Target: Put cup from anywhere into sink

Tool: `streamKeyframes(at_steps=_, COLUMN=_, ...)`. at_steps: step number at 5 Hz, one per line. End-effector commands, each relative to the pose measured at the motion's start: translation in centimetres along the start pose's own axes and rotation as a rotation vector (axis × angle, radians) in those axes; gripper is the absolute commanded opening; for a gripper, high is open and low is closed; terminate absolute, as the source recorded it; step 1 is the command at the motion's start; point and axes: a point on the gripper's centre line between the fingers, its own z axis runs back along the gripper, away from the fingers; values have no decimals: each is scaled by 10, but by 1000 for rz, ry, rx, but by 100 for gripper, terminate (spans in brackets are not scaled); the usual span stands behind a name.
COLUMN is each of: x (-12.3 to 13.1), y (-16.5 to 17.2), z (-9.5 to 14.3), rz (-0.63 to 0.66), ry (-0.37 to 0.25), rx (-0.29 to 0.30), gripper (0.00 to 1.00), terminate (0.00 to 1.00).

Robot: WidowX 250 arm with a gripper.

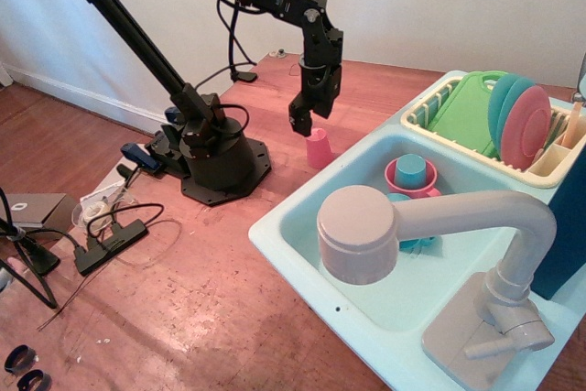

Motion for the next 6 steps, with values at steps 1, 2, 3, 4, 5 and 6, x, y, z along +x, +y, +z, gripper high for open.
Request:
streamKeyframes(at_steps=1, x=0, y=0, z=0, rz=0, ry=0, rx=0, gripper=100, terminate=0)
streamKeyframes(at_steps=2, x=3, y=-7, z=-21, rz=5, ry=5, rx=0, gripper=100, terminate=0)
streamKeyframes(at_steps=3, x=4, y=-14, z=-43, rz=1, ry=-9, rx=-29, gripper=100, terminate=0)
streamKeyframes(at_steps=4, x=4, y=-23, z=-53, rz=34, ry=-7, rx=-51, gripper=100, terminate=0)
streamKeyframes(at_steps=5, x=12, y=-26, z=-64, rz=-4, ry=0, rx=-81, gripper=100, terminate=0)
streamKeyframes(at_steps=6, x=13, y=-22, z=-46, rz=20, ry=27, rx=-8, gripper=0, terminate=0)
